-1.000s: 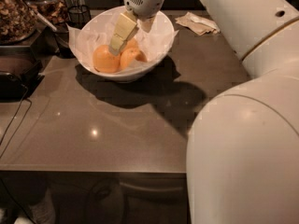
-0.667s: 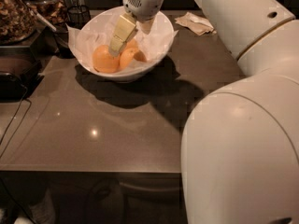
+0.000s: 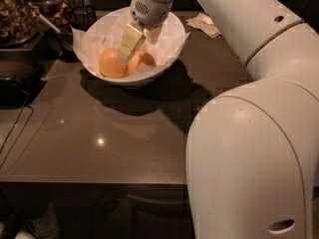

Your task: Pick orange from white bowl

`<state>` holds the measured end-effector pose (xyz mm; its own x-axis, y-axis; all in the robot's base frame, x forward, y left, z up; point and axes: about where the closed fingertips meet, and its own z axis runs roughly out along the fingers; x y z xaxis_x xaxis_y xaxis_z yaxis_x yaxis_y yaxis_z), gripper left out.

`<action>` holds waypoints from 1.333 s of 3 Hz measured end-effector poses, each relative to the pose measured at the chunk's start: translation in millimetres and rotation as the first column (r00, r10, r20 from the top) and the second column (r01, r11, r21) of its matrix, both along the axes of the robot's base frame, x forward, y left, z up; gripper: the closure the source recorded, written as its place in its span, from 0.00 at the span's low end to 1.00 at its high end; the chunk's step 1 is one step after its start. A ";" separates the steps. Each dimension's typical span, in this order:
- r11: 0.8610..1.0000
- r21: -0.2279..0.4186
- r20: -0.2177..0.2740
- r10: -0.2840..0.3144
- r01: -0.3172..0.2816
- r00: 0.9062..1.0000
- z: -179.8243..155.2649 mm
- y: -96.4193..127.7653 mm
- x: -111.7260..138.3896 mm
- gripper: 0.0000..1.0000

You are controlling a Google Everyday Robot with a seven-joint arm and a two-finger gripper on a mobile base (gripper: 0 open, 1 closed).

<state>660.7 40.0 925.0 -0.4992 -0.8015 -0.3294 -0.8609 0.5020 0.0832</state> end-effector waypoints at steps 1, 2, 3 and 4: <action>1.000 -0.006 -0.017 0.003 -0.003 1.000 -9.5 -0.6 0.9 0.19; 1.000 -0.009 -0.028 0.002 -0.002 1.000 -17.7 -1.9 3.0 0.27; 1.000 -0.015 -0.038 0.001 -0.002 0.999 -26.2 -2.1 4.0 0.28; 1.000 -0.022 -0.050 -0.004 0.003 0.999 -35.7 -3.8 4.3 0.28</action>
Offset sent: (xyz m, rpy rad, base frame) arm -0.0084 -0.0163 -0.0236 -0.0453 0.0812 0.0085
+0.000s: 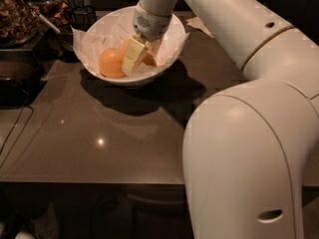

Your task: Pick orange from white bowl

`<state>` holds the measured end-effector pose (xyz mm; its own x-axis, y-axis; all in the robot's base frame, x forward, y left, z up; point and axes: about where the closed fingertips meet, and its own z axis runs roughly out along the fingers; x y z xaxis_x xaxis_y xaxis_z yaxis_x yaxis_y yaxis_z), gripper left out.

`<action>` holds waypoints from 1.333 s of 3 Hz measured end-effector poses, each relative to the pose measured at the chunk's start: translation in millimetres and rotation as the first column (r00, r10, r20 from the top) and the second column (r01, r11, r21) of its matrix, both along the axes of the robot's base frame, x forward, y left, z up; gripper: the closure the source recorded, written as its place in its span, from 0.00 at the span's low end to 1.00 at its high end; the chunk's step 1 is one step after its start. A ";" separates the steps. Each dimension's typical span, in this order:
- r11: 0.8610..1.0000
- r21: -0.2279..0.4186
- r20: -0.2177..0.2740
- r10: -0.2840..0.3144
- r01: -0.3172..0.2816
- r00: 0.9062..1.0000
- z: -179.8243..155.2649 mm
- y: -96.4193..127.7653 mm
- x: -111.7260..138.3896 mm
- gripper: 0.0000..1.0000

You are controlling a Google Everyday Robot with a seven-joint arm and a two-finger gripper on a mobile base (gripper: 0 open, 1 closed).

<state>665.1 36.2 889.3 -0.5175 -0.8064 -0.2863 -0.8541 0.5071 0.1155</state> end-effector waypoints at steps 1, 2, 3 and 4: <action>1.000 -0.009 -0.015 -0.005 0.005 1.000 -11.1 -2.2 1.0 0.29; 1.000 -0.020 -0.031 -0.014 0.013 0.999 -22.9 -3.3 3.3 0.30; 0.999 -0.029 -0.046 -0.022 0.020 0.999 -34.4 -3.6 7.0 0.26; 0.999 -0.029 -0.046 -0.022 0.020 0.999 -34.5 -3.6 7.0 0.44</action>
Offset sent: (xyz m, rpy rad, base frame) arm -0.0038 -0.0142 -0.0322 -0.0552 0.0775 -0.0185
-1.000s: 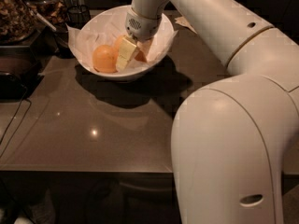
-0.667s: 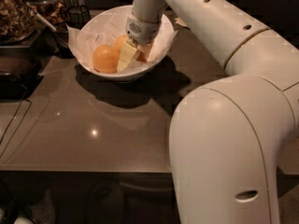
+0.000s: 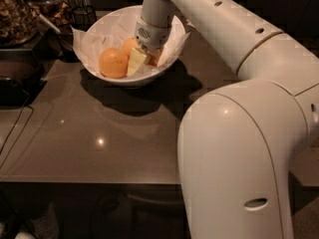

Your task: Pick orange from white bowl

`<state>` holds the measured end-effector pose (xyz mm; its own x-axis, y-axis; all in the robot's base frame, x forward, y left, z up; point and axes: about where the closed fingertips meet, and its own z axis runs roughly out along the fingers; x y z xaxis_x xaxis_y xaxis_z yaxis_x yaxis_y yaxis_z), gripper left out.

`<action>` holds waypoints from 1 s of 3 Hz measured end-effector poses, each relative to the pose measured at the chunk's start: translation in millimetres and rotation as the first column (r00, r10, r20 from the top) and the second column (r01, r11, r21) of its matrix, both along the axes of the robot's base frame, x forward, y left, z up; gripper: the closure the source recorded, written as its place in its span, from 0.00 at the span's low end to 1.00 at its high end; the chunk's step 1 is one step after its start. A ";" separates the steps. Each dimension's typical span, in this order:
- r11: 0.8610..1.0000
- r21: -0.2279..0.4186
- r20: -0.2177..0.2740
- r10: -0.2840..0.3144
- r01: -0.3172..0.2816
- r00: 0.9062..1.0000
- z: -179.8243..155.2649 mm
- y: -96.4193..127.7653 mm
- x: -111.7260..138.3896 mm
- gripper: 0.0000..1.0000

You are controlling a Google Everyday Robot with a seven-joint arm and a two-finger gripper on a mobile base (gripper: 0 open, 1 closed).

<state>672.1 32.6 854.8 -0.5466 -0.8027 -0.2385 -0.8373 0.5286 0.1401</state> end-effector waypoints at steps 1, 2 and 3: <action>1.000 0.000 0.000 0.000 0.000 1.000 0.0 0.0 0.0 0.67; 0.999 0.030 0.041 0.017 -0.019 0.999 12.7 0.7 -3.5 0.91; 0.999 0.043 0.053 0.024 -0.026 0.998 16.3 -0.7 -6.9 1.00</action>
Offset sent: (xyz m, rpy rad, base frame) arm -0.0187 -0.0062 0.0362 0.0603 -0.0854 0.0476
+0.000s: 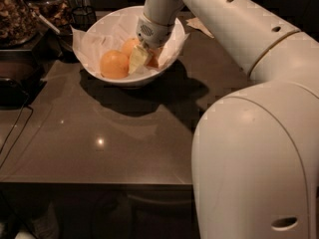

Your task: Pick orange from white bowl

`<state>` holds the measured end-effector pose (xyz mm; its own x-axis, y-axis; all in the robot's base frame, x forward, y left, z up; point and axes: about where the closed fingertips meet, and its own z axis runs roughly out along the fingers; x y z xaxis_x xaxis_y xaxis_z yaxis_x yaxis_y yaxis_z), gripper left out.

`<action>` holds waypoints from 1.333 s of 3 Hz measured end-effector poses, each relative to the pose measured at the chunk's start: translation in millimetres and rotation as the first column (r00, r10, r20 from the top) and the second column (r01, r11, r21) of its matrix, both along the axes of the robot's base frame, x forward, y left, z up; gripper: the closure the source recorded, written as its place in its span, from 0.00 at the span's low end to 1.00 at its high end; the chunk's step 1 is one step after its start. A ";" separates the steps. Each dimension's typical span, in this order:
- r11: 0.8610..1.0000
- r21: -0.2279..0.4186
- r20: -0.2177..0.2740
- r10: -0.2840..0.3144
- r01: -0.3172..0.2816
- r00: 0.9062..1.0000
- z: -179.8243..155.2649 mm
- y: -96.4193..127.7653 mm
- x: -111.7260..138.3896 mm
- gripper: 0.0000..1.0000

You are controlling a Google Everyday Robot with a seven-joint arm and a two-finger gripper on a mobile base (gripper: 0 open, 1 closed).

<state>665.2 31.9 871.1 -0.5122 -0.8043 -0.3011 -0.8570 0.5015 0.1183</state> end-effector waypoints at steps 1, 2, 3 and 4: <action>1.000 0.000 0.000 0.000 0.000 1.000 -1.5 -0.2 0.0 1.00; 1.000 -0.004 0.027 0.029 -0.029 0.999 3.1 0.3 -7.0 1.00; 0.999 -0.002 0.039 0.036 -0.036 0.999 5.3 0.1 -10.2 1.00; 0.999 -0.002 0.039 0.036 -0.036 0.999 4.5 0.1 -10.2 1.00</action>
Offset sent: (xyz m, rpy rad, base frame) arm -0.0757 -0.0063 0.1258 0.0159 -0.2401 0.1460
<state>655.0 31.9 875.6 -0.4705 -0.8224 -0.3197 -0.8786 0.4700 0.0840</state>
